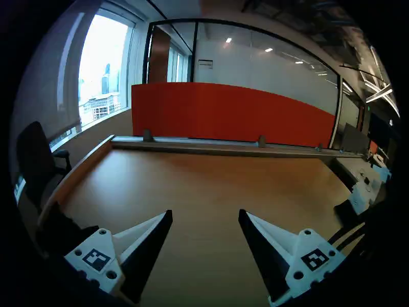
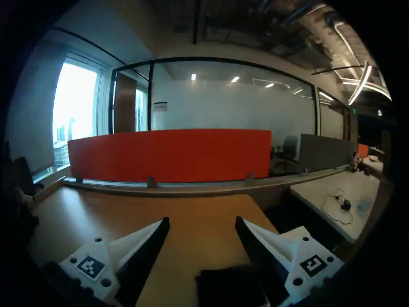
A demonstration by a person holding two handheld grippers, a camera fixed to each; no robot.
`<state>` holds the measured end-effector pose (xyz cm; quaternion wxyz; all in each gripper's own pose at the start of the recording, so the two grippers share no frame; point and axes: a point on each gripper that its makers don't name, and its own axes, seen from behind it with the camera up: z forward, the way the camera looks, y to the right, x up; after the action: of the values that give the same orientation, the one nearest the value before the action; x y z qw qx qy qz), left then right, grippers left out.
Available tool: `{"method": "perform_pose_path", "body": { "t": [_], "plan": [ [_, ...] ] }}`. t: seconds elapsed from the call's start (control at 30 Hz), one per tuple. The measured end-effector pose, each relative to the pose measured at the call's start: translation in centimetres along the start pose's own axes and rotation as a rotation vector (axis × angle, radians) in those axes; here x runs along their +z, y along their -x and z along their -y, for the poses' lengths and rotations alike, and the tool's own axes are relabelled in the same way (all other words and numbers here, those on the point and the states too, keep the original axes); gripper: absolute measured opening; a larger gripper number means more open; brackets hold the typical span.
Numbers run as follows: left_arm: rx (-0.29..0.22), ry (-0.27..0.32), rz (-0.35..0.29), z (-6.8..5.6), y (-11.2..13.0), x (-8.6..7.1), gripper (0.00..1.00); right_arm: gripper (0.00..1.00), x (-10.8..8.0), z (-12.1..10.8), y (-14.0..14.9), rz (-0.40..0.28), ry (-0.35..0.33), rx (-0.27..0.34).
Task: Fold towel
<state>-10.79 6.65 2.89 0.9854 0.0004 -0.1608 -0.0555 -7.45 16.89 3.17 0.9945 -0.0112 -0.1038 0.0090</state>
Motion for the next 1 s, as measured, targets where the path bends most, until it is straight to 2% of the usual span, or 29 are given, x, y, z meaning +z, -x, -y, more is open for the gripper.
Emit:
{"method": "perform_pose_path", "body": {
  "t": [0.2,0.5,1.0],
  "plan": [
    [0.005,-0.034,-0.084,1.0,-2.2,-0.2,0.96,1.00,0.2,1.5,-0.9,-0.013,-0.015,-0.008],
    [-0.010,-0.045,-0.154,2.0,-4.2,-0.2,0.96,0.99,0.5,4.8,-3.0,-0.054,-0.035,0.000],
    [-0.008,-0.025,-0.233,2.5,-7.1,-0.7,0.96,1.00,0.7,13.0,-4.9,-0.097,-0.099,-0.001]
  ]
}}
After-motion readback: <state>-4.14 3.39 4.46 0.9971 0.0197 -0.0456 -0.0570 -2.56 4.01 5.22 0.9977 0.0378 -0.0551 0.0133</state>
